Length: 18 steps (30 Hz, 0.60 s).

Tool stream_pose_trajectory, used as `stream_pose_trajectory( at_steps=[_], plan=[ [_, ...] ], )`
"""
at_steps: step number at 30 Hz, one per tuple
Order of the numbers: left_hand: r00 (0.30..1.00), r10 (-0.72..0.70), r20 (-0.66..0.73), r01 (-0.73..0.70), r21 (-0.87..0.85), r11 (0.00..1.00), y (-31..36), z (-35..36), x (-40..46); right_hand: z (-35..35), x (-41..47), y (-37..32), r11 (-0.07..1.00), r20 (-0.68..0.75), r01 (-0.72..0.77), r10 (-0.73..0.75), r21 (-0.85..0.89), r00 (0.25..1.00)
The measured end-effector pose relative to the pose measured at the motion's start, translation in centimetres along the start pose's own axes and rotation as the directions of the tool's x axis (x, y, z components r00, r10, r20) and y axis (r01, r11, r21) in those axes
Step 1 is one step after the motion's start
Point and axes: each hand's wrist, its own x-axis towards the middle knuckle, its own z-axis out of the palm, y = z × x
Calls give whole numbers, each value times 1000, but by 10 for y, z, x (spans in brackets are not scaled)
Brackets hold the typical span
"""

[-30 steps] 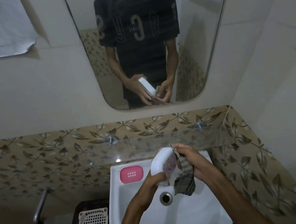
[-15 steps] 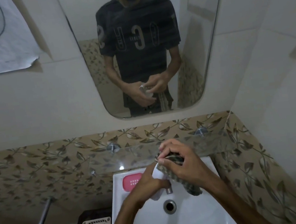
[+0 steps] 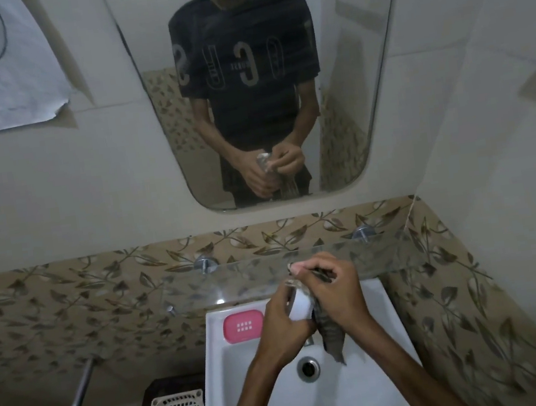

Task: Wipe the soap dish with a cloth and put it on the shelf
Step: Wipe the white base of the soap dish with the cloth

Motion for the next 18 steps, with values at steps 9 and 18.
stream_pose_trajectory(
  at_steps=[9,18],
  plan=[
    [997,13,-82,-20,-85,996,3,-2,9,14,-5,10,881,-60,-437,453,184,889],
    [988,-154,22,113,-781,615,14,-18,10,26,-49,6,998,-92,-52,54,24,994]
  ],
)
